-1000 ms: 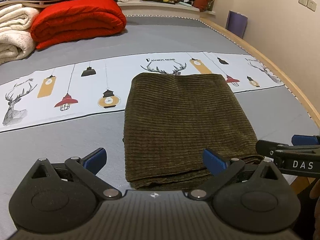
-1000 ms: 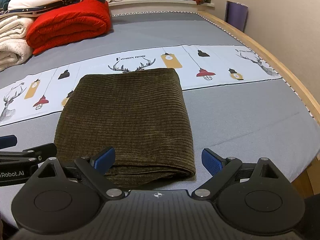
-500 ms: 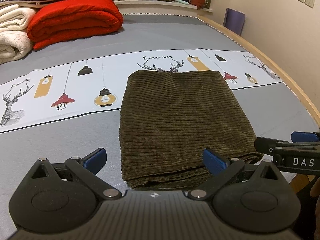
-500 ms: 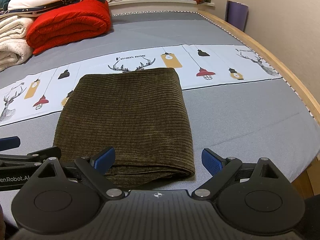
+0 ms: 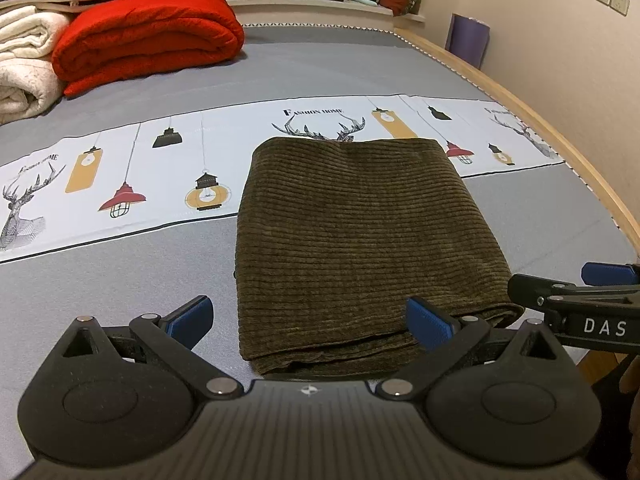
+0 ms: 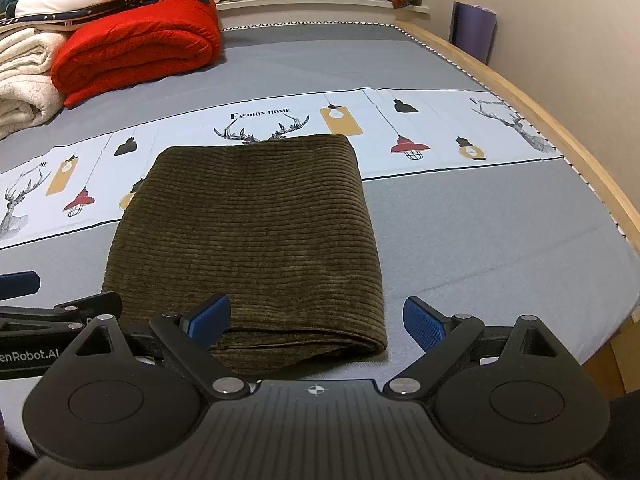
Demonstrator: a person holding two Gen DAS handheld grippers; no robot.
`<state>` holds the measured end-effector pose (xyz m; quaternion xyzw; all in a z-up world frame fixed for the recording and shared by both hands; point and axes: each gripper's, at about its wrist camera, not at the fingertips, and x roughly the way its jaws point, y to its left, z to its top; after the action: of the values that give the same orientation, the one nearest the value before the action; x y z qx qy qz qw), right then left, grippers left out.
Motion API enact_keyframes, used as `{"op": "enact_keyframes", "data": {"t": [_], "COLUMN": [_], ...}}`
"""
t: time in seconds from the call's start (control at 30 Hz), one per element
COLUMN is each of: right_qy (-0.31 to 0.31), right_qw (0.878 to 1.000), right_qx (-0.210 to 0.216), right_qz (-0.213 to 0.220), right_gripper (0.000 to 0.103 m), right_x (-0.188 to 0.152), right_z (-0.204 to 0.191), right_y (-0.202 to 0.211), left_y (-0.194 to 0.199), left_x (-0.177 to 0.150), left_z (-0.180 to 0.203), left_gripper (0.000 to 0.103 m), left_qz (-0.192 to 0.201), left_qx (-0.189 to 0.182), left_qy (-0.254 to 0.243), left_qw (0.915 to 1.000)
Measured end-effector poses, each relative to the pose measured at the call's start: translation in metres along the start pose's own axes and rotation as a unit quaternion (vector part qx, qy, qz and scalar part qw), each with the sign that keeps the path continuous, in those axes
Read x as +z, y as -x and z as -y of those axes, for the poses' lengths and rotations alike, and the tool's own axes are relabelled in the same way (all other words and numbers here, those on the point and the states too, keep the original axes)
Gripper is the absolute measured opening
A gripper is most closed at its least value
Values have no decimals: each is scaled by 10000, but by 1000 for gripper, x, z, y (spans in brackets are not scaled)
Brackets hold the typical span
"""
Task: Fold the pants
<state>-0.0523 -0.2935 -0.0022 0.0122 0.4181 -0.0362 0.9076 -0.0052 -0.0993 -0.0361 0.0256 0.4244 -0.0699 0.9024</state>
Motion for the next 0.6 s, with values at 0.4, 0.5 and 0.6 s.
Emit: {"op": "enact_keyframes", "data": {"t": [0.4, 0.5, 0.6], "right_qy": [-3, 2, 7], "right_qw": [10000, 10000, 10000], "right_qx": [7, 4, -7], "right_qz": [-7, -11, -22], "right_gripper": [94, 94, 94], "right_x": [1, 1, 1], "right_z": [-1, -1, -1], "right_y": [0, 0, -1], "left_y": [0, 0, -1], "left_x": [0, -1, -1], "left_z": [1, 1, 1], "left_gripper": [103, 103, 103], "left_qz": [1, -4, -6], "left_qx": [-3, -5, -10], "left_qy": [-14, -22, -19], "left_qw": [10000, 10000, 10000]}}
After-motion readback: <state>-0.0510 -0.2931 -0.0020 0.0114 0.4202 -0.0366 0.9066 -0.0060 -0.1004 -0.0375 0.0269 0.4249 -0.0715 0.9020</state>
